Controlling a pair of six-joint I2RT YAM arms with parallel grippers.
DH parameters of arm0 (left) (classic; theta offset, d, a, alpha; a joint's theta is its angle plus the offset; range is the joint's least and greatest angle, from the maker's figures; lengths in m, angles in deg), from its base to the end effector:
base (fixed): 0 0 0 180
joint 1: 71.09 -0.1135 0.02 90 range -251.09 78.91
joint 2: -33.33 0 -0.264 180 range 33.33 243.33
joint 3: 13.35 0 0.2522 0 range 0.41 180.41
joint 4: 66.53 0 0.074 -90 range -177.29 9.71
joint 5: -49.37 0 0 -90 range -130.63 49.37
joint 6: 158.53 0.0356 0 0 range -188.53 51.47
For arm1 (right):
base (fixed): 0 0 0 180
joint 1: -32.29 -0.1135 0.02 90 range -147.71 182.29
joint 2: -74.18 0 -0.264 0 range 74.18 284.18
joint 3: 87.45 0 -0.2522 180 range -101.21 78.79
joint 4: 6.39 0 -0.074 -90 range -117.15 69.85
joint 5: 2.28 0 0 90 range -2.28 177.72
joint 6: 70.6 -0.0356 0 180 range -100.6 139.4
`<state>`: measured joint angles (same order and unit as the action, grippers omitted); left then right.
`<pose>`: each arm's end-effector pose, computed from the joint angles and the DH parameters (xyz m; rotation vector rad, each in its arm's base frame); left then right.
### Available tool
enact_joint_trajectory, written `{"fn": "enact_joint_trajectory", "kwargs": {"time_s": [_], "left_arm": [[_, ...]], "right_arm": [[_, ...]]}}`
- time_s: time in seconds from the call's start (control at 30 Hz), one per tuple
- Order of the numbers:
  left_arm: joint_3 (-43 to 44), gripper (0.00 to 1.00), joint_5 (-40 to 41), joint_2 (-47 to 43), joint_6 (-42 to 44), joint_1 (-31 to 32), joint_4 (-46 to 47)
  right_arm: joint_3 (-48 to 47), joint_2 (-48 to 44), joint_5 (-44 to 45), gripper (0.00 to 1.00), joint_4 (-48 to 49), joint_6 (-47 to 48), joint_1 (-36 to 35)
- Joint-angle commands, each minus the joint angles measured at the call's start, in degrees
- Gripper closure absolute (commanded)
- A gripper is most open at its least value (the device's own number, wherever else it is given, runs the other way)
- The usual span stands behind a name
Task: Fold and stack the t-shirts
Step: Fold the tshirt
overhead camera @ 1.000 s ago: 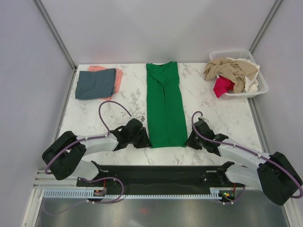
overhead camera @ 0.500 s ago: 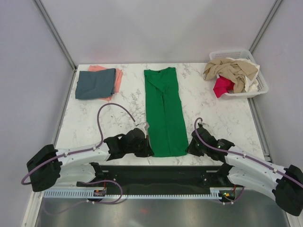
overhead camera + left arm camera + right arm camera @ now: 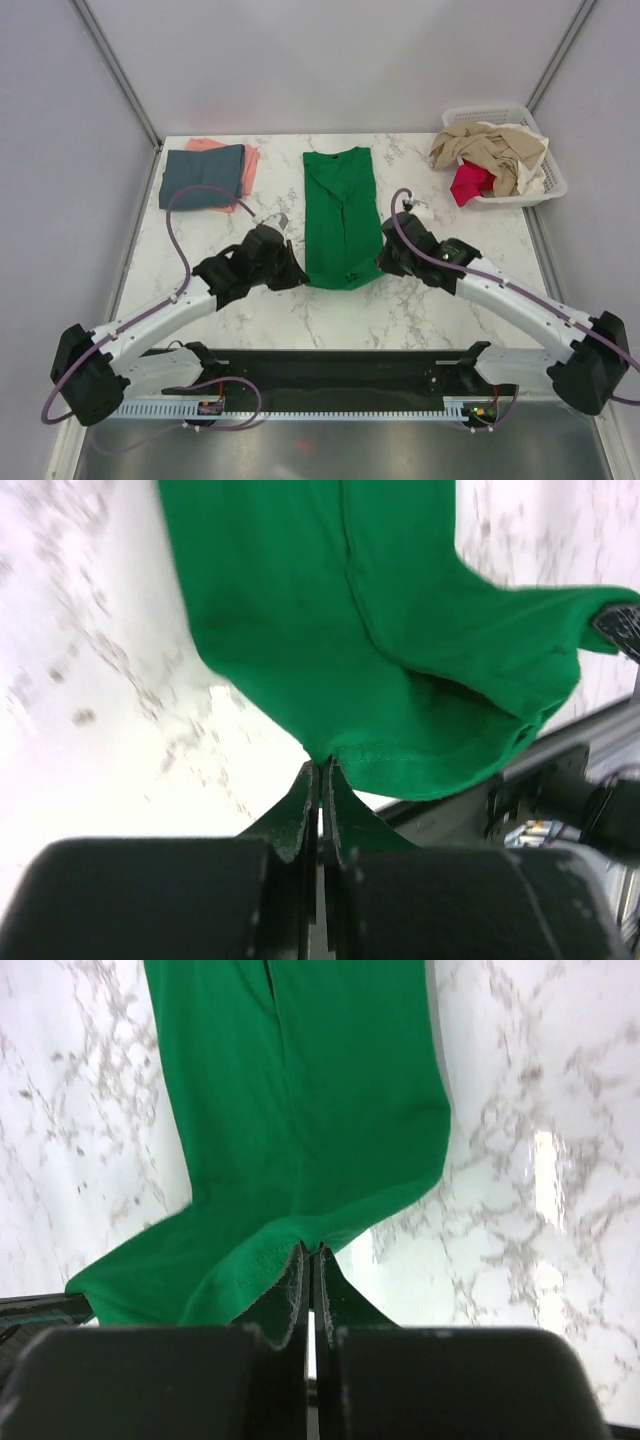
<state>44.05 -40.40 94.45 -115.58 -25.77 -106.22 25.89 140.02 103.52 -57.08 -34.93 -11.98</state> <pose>0.1575 -0.1590 0.2530 -0.0394 2.4685 -0.7636 0.1742 0.1563 0.2752 0.3380 2.4257 0.4560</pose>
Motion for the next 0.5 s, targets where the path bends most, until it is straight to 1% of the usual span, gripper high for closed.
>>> {"fn": "enact_joint_trajectory", "kwargs": {"time_s": [0.0, 0.03, 0.07, 0.1, 0.13, 0.2, 0.23, 0.3, 0.33, 0.4, 0.47], "left_arm": [[6.10, 0.98, -6.36, 5.99, 8.35, -6.46, -0.17], [7.50, 0.98, -7.25, 7.68, 9.42, -9.17, 0.09], [10.47, 0.98, -7.78, 9.52, 11.08, -10.33, 0.27], [12.07, 0.98, -8.92, 13.46, 12.06, -11.38, 0.36], [13.65, 0.98, -9.37, 15.50, 12.94, -13.22, 0.44], [18.40, 0.98, -11.11, 19.72, 15.05, -15.25, 0.53], [21.37, 0.98, -11.91, 23.74, 15.58, -17.09, 0.53], [24.20, 0.98, -13.84, 27.28, 16.72, -18.68, 0.62], [27.00, 0.98, -14.46, 30.78, 17.25, -19.82, 0.53], [29.65, 0.98, -15.95, 33.87, 18.39, -20.79, 0.53], [33.61, 0.98, -16.40, 37.99, 19.44, -21.85, 0.27]], "right_arm": [[-7.64, 6.21, 2.06, 1.00, 1.24, 6.15, 4.96], [-10.70, 9.53, 1.53, 1.00, 2.03, 8.08, 5.94], [-12.21, 11.13, 0.83, 1.00, 2.38, 8.96, 7.17], [-13.70, 12.80, -0.05, 1.00, 2.47, 9.67, 9.36], [-16.50, 16.04, -0.67, 1.00, 3.17, 11.24, 10.34], [-19.24, 20.87, -2.25, 1.00, 3.61, 12.48, 12.35], [-22.04, 22.47, -2.60, 1.00, 3.70, 13.62, 12.98], [-24.43, 26.77, -3.13, 1.00, 3.88, 14.59, 14.03], [-26.27, 28.10, -3.74, 1.00, 3.88, 14.86, 14.47], [-27.60, 31.25, -4.36, 1.00, 4.32, 15.48, 15.70], [-29.09, 32.85, -5.59, 1.00, 4.84, 15.91, 16.49]]}}
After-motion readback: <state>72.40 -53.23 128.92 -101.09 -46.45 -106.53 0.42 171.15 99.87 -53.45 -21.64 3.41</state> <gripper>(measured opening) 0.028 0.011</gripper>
